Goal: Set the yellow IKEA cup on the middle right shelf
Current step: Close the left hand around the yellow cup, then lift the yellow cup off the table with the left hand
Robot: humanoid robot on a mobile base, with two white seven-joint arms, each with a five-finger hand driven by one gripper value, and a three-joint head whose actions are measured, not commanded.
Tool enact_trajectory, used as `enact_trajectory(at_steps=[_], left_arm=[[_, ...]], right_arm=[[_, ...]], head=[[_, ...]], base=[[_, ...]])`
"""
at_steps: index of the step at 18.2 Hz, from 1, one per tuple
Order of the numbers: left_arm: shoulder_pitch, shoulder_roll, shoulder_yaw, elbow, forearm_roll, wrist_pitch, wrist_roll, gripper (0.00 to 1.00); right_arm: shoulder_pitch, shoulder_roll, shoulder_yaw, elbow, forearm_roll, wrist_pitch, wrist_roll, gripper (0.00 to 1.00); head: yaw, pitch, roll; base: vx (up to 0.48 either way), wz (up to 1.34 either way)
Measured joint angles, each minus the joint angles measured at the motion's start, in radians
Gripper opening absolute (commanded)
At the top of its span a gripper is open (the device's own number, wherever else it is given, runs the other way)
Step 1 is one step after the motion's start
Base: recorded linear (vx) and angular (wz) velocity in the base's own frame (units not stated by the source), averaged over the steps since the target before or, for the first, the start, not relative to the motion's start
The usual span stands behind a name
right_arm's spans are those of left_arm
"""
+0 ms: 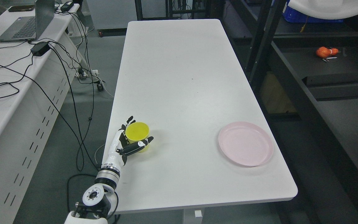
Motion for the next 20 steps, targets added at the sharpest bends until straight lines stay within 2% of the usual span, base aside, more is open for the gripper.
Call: enact_trajectory(at_steps=[4,5,6,7,9,14,20], left_arm=[[-0.017,0.000,0.005,0.031,-0.001,0.005,0.000,0.54],[-0.019,0.000,0.008,0.037,0.000,-0.001,0.000,0.43],[-0.021,0.000,0.013,0.043,0.002,-0.016,0.000,0.34],[-0.022,0.000,0.020,0.049,0.008,-0.036,0.000,0.20],[-0.023,0.000,0.033,0.059,0.027,-0.097,0.000,0.01],[-0.016,0.000,0.055,0.056,0.066,-0.253,0.001,0.00],[0.002,0.000,0.088,-0.038,0.103,-0.292,0.001,0.01]], right_arm=[[0.000,0.000,0.000,0.000,0.000,0.000,0.000,0.99],[0.000,0.000,0.000,0.000,0.000,0.000,0.000,0.99],[0.000,0.000,0.000,0.000,0.000,0.000,0.000,0.99],[0.000,0.000,0.000,0.000,0.000,0.000,0.000,0.99],[0.000,0.000,0.000,0.000,0.000,0.000,0.000,0.99],[0.000,0.000,0.000,0.000,0.000,0.000,0.001,0.99],[0.000,0.000,0.000,0.000,0.000,0.000,0.001,0.99]], head=[[0.0000,0.000,0.000],[0.0000,0.000,0.000],[0.0000,0.000,0.000],[0.0000,0.000,0.000],[0.0000,0.000,0.000],[0.0000,0.000,0.000],[0.0000,0.000,0.000]], base=[[0.000,0.00],[0.000,0.00],[0.000,0.00],[0.000,0.00],[0.000,0.00],[0.000,0.00],[-0.030,0.00]])
